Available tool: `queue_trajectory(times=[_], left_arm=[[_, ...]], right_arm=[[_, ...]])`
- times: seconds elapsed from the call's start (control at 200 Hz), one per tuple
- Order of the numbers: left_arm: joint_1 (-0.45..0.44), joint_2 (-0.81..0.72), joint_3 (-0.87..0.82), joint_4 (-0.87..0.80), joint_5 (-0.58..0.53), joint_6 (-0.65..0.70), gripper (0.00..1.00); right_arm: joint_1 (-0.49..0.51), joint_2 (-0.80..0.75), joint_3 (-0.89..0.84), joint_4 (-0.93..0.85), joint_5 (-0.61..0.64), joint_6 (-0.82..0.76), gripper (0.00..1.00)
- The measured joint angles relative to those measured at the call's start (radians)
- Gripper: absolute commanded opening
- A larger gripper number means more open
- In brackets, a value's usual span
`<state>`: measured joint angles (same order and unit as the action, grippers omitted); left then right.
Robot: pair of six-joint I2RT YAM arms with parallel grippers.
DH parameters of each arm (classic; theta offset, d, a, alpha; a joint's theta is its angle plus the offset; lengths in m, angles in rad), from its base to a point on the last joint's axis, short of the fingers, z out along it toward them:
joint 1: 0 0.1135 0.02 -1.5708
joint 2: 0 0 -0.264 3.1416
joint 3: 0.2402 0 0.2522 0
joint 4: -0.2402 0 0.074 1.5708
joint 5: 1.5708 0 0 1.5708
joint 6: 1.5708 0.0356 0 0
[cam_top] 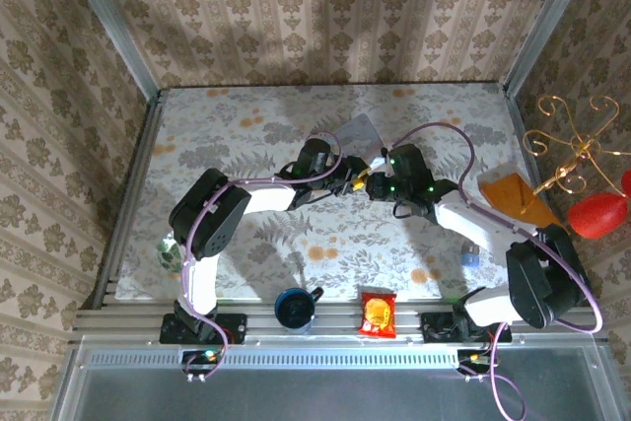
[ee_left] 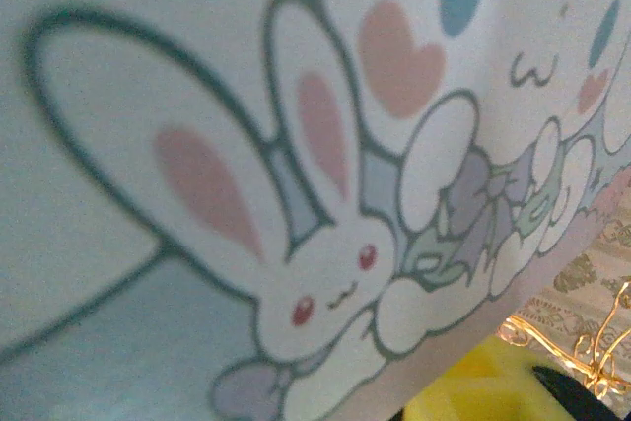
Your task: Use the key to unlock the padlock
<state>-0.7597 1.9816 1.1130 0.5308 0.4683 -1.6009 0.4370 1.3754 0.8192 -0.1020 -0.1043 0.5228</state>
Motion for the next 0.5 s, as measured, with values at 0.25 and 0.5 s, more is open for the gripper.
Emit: queue_trajectory(times=[0.25, 0.5], left_arm=[[0.001, 0.002, -0.005, 0.009, 0.007, 0.002, 0.00], [0.002, 0.006, -0.005, 0.006, 0.007, 0.031, 0.00]], right_arm=[[-0.083, -0.186, -0.027, -0.021, -0.024, -0.024, 0.24], [-0.096, -0.147, -0.071, 0.003, -0.109, 0.000, 0.22]])
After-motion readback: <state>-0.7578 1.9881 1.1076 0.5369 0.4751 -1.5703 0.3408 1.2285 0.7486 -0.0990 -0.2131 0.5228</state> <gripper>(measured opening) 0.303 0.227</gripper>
